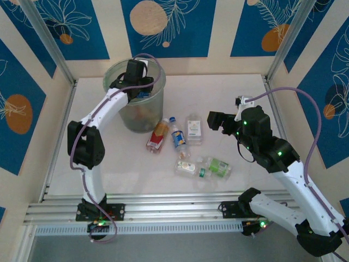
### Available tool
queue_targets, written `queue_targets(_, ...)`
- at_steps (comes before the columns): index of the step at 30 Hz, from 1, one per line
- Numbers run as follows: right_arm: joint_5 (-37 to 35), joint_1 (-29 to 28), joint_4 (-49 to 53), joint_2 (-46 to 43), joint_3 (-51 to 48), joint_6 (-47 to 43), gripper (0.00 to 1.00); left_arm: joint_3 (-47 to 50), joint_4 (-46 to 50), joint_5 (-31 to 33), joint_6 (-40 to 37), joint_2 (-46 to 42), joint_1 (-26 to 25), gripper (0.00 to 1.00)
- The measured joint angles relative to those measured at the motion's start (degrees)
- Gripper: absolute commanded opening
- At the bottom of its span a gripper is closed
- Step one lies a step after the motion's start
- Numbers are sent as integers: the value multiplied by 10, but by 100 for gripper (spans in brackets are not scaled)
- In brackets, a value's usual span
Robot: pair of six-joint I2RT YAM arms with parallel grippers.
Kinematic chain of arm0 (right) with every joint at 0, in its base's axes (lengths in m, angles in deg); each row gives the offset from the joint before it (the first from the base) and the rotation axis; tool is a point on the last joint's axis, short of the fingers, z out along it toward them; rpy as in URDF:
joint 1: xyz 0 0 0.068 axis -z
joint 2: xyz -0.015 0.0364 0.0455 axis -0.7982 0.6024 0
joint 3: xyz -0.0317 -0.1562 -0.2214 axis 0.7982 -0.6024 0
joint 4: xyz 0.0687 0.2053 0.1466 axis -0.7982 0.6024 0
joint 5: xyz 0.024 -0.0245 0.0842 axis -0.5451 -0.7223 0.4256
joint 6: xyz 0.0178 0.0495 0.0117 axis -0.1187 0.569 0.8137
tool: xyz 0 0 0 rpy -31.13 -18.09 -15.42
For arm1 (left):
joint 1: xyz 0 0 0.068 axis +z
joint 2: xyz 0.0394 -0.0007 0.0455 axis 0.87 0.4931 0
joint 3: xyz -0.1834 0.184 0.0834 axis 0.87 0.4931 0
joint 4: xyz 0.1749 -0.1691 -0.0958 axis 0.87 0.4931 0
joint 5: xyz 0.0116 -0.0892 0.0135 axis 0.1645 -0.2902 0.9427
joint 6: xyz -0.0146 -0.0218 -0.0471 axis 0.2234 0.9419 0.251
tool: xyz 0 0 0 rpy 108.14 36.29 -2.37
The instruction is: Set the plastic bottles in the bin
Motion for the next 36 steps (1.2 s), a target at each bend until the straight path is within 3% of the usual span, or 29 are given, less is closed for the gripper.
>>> queue_targets(7,0,1,0,-24,-3,0,99,-55,14,0,21,26,0,45)
queue_targets(21,-3,15,42,11,-6,19,99,-55,38,22,49,9,1,95)
queue_targets(32,2,73,103,35,-10,84,99,-54,55,31,50,-130,1,100)
queue_targets(36,32,123,125,8,-44,111,99,-4,50,9,56,-213,-3,100)
